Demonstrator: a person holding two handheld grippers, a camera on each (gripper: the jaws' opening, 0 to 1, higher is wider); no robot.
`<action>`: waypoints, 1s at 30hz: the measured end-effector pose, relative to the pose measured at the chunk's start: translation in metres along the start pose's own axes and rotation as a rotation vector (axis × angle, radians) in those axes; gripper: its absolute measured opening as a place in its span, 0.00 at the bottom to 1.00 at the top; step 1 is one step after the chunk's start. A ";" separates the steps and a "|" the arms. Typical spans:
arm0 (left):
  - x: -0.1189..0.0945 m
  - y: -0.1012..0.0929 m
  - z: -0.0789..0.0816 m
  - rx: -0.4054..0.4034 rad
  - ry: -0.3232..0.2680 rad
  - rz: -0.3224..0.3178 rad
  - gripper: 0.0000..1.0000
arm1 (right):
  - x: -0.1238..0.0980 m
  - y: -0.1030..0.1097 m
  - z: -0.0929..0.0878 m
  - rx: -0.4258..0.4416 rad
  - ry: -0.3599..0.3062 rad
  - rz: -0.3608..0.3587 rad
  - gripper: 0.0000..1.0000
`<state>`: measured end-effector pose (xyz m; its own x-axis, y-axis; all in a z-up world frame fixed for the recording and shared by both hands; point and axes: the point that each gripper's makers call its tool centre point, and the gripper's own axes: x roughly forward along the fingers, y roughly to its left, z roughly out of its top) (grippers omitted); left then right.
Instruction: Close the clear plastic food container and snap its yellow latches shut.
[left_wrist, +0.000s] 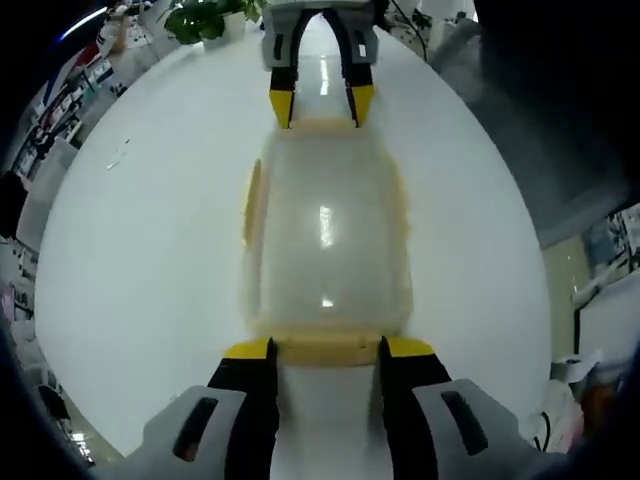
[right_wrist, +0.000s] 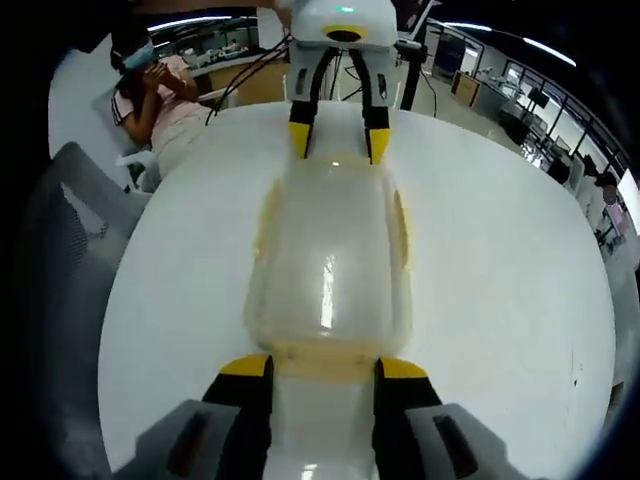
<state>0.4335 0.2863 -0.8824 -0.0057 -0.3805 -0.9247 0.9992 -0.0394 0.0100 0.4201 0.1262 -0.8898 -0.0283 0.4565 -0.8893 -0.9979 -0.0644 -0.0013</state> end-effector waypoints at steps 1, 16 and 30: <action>-0.001 0.000 0.000 0.005 -0.002 0.000 0.37 | 0.000 -0.001 0.000 0.007 -0.003 -0.002 0.37; 0.000 -0.003 0.002 -0.009 0.081 0.020 0.35 | 0.000 -0.004 0.000 -0.026 0.030 0.018 0.35; -0.042 -0.005 0.023 -0.127 0.073 0.032 0.35 | -0.044 -0.011 0.015 -0.079 0.017 -0.023 0.35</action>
<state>0.4282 0.2810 -0.8345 0.0250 -0.3112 -0.9500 0.9959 0.0909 -0.0036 0.4317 0.1196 -0.8437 -0.0037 0.4437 -0.8962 -0.9907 -0.1238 -0.0572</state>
